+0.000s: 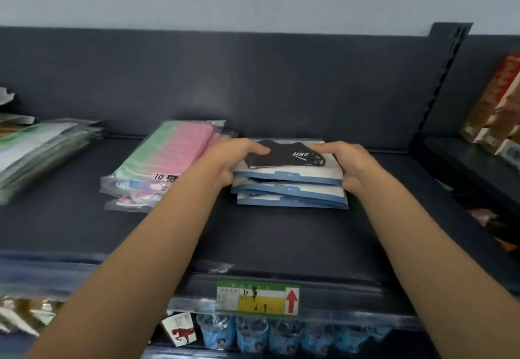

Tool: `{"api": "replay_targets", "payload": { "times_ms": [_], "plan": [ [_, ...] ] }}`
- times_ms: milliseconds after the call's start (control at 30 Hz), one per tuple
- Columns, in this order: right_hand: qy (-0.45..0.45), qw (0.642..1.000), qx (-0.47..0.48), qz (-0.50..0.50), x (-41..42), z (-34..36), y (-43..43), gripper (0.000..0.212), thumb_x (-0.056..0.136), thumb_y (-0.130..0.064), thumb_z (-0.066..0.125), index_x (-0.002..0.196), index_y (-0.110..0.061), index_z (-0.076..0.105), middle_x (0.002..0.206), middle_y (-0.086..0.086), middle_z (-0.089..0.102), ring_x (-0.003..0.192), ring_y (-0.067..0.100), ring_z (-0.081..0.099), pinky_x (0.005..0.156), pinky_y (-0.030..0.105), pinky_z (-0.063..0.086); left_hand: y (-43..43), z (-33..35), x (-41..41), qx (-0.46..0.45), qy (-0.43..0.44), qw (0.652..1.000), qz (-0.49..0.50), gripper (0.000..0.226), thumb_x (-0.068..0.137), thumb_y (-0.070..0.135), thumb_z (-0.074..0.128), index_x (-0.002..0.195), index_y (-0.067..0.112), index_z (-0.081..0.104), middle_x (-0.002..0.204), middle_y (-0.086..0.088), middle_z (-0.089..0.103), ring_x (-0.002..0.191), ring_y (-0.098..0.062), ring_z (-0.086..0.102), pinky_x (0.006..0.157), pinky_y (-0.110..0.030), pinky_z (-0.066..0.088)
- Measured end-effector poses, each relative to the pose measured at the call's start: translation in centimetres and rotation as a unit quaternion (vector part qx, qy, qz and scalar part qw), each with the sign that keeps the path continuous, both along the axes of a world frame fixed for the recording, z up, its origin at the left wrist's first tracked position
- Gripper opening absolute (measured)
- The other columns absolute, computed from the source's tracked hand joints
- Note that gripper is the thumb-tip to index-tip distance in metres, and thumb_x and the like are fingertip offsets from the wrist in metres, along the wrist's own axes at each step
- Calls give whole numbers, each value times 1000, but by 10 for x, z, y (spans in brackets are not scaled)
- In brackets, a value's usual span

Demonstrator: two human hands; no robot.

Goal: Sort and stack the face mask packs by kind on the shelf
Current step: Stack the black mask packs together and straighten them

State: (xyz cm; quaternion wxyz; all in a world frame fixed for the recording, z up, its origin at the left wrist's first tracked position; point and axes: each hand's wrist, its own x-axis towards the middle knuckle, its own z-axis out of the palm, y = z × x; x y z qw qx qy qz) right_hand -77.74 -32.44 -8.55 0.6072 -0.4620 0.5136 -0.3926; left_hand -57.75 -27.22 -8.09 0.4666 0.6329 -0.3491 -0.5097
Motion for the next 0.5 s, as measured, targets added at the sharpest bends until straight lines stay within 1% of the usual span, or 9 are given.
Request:
{"api": "replay_targets", "payload": {
  "times_ms": [67,100,133,200,267,300,367,433,500],
  "plan": [
    [-8,1000,12,-26,-5,2,-5,48,73,0,75,117,6,57,100,21,70,73,29,72,57,42,60,3,3,3,-17,51,999,-7,38,77,4,71,115,5,63,108,-11,71,87,-24,72,69,-35,61],
    [-6,999,15,-38,-7,1,-8,45,75,6,70,117,8,56,97,21,69,66,27,71,47,37,58,4,3,4,-27,69,997,-8,28,82,0,66,110,4,64,100,-11,72,78,-22,72,62,-32,61],
    [-7,999,17,-46,-9,1,-8,41,75,9,68,115,9,57,96,22,69,64,27,70,44,34,56,6,3,4,-35,80,996,-12,23,83,-3,63,105,3,65,94,-11,73,73,-21,72,58,-30,60],
    [-22,998,5,-63,-14,-2,-11,41,72,10,69,112,12,60,98,24,70,70,28,71,48,34,57,9,3,2,-63,68,996,-14,22,84,-7,60,104,1,66,91,-12,73,75,-23,72,65,-32,60],
    [-49,995,-43,-81,-15,1,-6,34,73,7,71,107,8,65,95,21,73,74,26,73,55,32,58,10,4,-2,-130,28,991,9,30,84,-11,58,111,3,64,101,-13,73,86,-25,71,76,-36,58],
    [-58,991,-91,-85,-14,4,-1,28,77,5,70,105,3,68,95,17,74,76,23,73,58,29,59,11,5,-3,-174,10,984,25,38,85,-11,58,118,7,61,107,-11,72,92,-23,70,80,-35,57],
    [-56,974,-208,-72,-11,9,9,27,85,1,66,107,-15,70,99,3,74,85,13,72,72,25,59,12,6,-4,-261,-42,964,35,58,88,-7,59,138,19,46,122,1,67,106,-13,66,89,-27,54],
    [-48,955,-290,-46,-6,13,18,35,90,-3,62,113,-30,65,105,-9,72,96,5,69,83,21,56,14,5,-5,-319,-115,941,4,74,93,3,58,151,34,23,140,12,53,122,-4,55,100,-23,45],
    [-56,944,-323,-35,-5,12,18,40,91,-4,61,123,-28,61,111,-11,70,103,4,66,87,21,54,14,4,-7,-348,-134,928,-20,82,95,4,56,153,37,9,151,15,39,132,-1,45,105,-18,40]
  ]
}}
